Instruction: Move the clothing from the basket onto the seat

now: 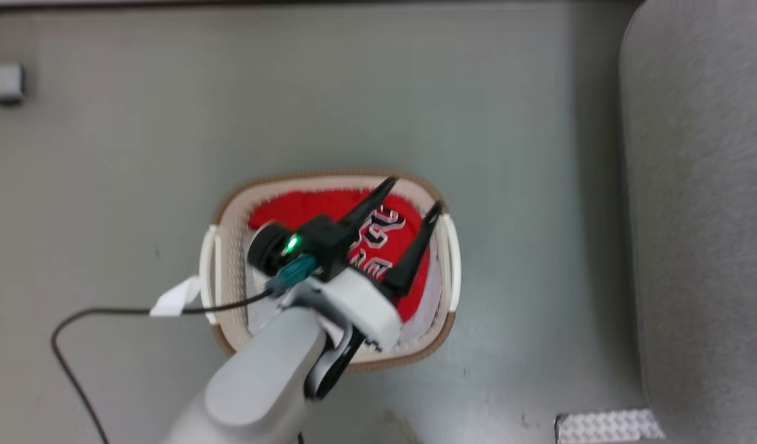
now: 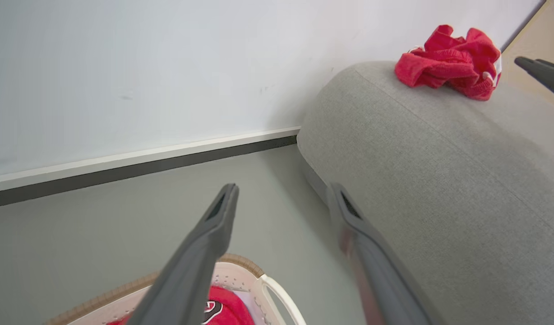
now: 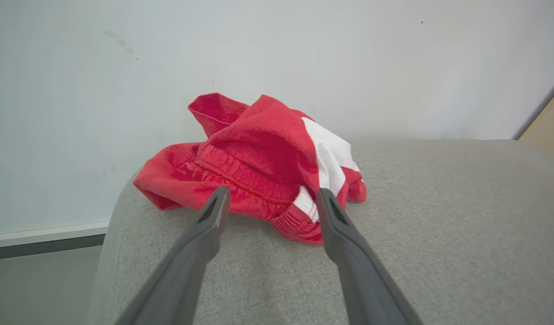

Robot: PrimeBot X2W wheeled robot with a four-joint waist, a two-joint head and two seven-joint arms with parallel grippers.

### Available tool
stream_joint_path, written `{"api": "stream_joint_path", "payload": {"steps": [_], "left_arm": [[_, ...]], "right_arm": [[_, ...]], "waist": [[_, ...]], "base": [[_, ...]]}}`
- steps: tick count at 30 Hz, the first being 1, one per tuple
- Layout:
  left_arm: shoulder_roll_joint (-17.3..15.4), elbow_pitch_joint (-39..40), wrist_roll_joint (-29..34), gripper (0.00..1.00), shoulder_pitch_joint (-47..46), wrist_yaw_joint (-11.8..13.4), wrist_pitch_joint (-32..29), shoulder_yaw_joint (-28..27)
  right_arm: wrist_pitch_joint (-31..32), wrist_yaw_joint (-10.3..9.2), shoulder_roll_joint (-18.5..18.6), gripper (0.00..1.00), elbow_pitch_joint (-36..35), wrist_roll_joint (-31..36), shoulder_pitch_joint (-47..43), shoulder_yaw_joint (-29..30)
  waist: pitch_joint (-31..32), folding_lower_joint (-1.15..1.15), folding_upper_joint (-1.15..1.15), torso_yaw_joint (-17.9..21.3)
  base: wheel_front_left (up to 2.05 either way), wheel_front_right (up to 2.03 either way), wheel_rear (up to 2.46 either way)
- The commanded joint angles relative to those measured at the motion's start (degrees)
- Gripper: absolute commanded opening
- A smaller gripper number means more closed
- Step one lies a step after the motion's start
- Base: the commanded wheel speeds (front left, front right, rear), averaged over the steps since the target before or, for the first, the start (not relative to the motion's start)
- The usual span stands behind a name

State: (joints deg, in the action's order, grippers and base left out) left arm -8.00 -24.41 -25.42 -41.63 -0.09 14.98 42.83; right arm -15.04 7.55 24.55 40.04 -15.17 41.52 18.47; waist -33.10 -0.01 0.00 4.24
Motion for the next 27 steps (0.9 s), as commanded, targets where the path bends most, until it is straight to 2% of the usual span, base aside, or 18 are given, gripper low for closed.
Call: {"api": "stream_joint_path", "payload": {"steps": [1,7,16,23,27], "left_arm": [[-0.7,0.5,-0.4,1.00,2.2,0.4,0.2,-1.2],[-1.6,2.1,-0.7,1.00,10.8,1.1,0.2,-6.7],[-2.6,3.2,1.9,1.00,24.0,1.5,0.2,-17.1],[-2.3,3.4,4.1,1.00,31.9,0.8,0.2,-24.6],[-1.6,3.9,5.4,1.00,34.5,0.5,0.2,-27.3]], "right_arm": [[-0.2,-0.13,-0.9,1.00,-2.2,1.0,-2.9,0.2],[-0.2,-0.12,-6.2,1.00,-12.2,4.6,-14.3,2.2],[-0.1,-0.13,-13.4,1.00,-24.4,9.3,-30.8,-0.5],[-0.1,-0.13,-18.2,1.00,-29.2,8.6,-40.2,-5.3],[-0.1,-0.12,-19.6,1.00,-30.6,7.7,-43.0,-7.1]], "waist": [[6.3,0.01,0.00,0.4],[15.0,0.01,0.00,-1.5],[25.7,0.01,0.00,-5.1],[30.6,0.01,0.00,-6.6],[32.1,0.01,0.00,-7.3]], "base": [[0.00,0.00,0.00],[0.00,0.00,0.00],[0.00,0.00,0.00],[0.00,0.00,0.00],[0.00,0.00,0.00]]}}
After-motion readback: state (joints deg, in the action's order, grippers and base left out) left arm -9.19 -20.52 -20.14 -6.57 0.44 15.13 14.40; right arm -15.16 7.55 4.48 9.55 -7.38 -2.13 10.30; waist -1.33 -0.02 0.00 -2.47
